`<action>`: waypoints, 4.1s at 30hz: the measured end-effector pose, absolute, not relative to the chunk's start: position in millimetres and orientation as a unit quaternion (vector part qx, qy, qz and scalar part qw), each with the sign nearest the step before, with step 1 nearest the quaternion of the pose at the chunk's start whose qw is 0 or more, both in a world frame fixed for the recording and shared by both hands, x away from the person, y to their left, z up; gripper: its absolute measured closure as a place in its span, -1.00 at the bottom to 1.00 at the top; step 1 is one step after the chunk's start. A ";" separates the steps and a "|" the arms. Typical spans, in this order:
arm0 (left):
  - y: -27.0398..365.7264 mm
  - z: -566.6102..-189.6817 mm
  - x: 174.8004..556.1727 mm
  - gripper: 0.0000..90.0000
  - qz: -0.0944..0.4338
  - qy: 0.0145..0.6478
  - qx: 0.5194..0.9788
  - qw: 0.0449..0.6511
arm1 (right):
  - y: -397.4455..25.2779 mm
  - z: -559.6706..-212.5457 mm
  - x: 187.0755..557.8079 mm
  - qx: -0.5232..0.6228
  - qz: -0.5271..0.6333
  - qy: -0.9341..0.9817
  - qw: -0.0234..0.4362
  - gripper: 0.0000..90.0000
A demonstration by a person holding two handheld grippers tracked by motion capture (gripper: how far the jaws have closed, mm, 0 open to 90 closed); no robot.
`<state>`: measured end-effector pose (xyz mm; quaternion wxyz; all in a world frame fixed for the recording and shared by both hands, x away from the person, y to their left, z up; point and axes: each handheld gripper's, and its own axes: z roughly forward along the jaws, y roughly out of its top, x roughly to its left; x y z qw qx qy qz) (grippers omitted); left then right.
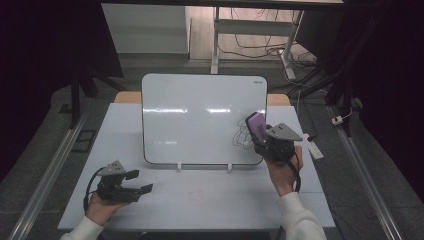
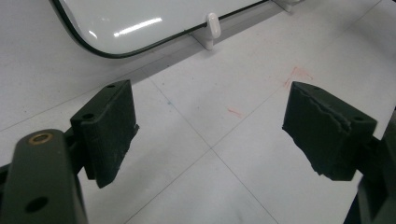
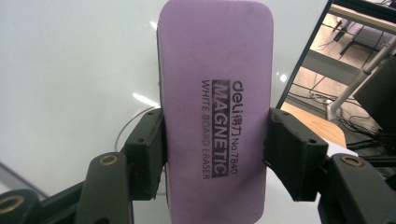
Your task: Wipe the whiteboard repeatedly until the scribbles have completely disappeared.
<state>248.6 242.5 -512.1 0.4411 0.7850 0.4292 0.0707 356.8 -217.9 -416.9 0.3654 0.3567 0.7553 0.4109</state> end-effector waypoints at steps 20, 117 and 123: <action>244.2 -512.1 248.6 -0.60 0.069 0.429 0.783 0.445 | -184.8 -421.2 383.4 0.347 0.353 0.773 0.397 -0.11; 245.3 -514.5 249.7 -0.59 0.067 0.423 0.789 0.442 | -158.0 -456.9 351.4 0.303 0.299 0.825 0.373 -0.10; 244.6 -515.4 250.8 -0.59 0.066 0.423 0.790 0.439 | -169.5 -454.1 354.2 0.309 0.306 0.824 0.364 -0.10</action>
